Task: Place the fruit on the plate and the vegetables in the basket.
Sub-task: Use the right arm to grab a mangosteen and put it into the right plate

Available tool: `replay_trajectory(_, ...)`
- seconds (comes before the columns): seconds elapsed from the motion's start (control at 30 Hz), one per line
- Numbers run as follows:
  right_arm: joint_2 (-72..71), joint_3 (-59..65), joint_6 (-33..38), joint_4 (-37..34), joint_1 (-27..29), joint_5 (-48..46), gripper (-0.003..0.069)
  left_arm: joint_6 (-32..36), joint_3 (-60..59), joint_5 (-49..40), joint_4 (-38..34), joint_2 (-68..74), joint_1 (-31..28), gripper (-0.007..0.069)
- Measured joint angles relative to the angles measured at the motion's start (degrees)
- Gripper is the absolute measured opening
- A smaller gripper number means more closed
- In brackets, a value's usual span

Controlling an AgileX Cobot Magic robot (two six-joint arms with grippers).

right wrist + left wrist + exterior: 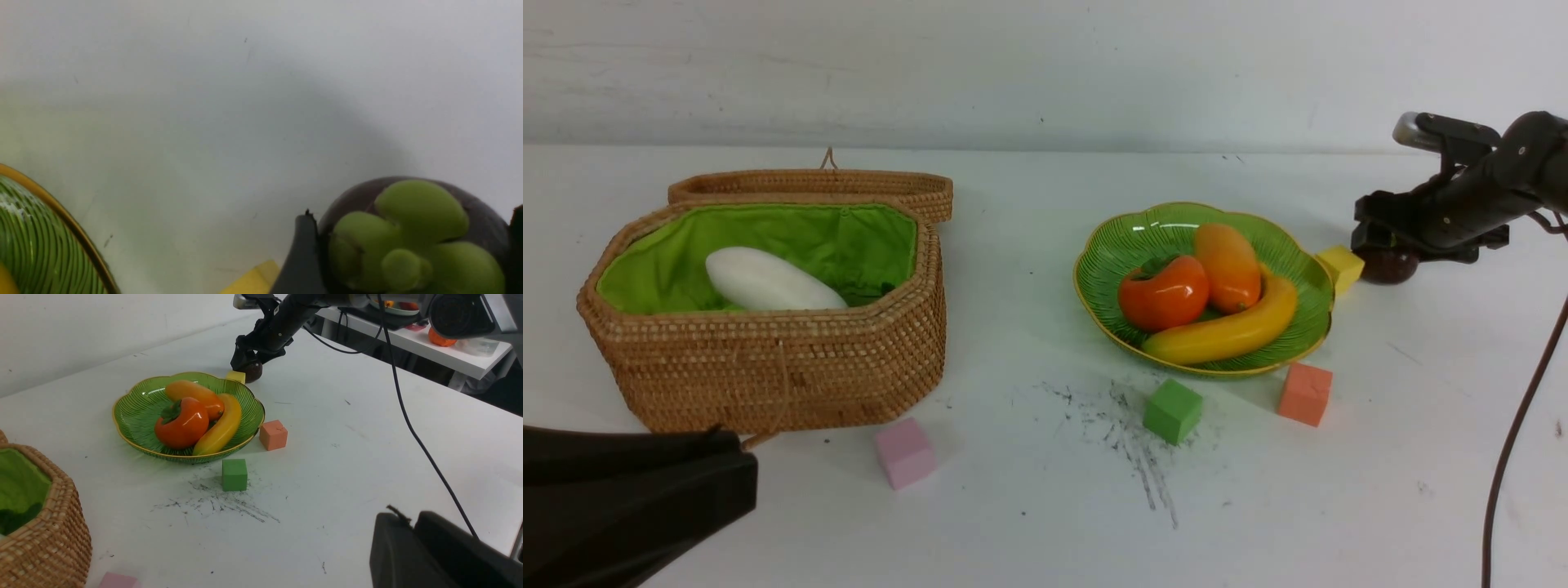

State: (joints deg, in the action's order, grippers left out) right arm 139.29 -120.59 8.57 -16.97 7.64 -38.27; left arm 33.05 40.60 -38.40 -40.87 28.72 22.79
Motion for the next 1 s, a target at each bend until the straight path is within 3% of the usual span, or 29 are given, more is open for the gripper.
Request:
replay_trajectory(0.73, -0.3, 0.0, 0.1, -0.4, 0.1, -0.8, 0.0575, 0.0, 0.0, 0.0, -0.2, 0.0, 0.0, 0.0060)
replay_trajectory(1.0, -7.8, 0.3, 0.1, 0.5, 0.1, -8.2, 0.0575, 0.0, 0.0, 0.8, -0.3, 0.0, 0.0, 0.0060)
